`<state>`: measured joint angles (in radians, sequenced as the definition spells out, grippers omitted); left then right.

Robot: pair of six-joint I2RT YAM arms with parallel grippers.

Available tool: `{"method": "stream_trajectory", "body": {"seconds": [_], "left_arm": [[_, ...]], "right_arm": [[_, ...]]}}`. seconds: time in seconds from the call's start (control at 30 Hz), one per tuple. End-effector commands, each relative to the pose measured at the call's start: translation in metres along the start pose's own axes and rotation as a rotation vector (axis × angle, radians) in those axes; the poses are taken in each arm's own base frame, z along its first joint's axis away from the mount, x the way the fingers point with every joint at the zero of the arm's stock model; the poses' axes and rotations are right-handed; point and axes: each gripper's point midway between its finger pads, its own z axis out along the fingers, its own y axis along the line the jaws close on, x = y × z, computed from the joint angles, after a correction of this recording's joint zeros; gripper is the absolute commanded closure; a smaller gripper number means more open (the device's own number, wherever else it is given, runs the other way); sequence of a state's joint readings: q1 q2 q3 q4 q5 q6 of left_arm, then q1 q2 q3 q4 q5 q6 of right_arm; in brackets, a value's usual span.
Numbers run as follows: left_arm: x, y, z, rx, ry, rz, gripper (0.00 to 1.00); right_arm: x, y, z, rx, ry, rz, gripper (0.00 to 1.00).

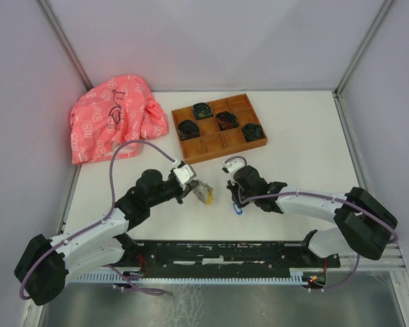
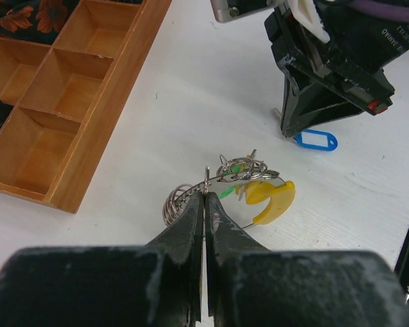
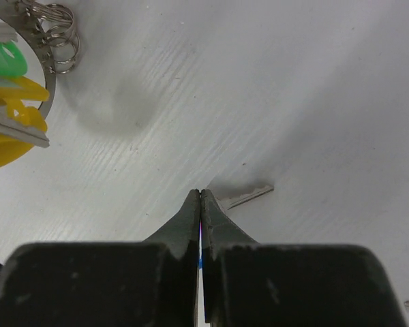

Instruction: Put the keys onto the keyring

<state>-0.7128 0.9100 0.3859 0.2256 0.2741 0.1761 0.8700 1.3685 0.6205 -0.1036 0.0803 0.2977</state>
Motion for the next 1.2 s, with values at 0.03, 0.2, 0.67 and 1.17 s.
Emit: {"method": "stream_trajectory", "body": {"seconds": [0.03,0.2,0.67,1.17], "left_arm": [[-0.020,0.009,-0.003,-0.042,-0.069,0.023,0.97],[-0.020,0.009,-0.003,-0.043,-0.072,0.026,0.97],[-0.020,0.008,-0.003,-0.037,-0.067,0.025,0.97],[-0.019,0.007,-0.003,-0.027,-0.064,0.030,0.97]], "right_arm": [[-0.019,0.009,0.004,-0.029,-0.063,-0.020,0.94],[-0.009,0.010,-0.014,-0.021,0.069,-0.011,0.78],[-0.003,0.010,-0.018,-0.066,0.341,0.082,0.60],[-0.003,-0.001,0.003,-0.127,0.391,0.180,0.64]]}}
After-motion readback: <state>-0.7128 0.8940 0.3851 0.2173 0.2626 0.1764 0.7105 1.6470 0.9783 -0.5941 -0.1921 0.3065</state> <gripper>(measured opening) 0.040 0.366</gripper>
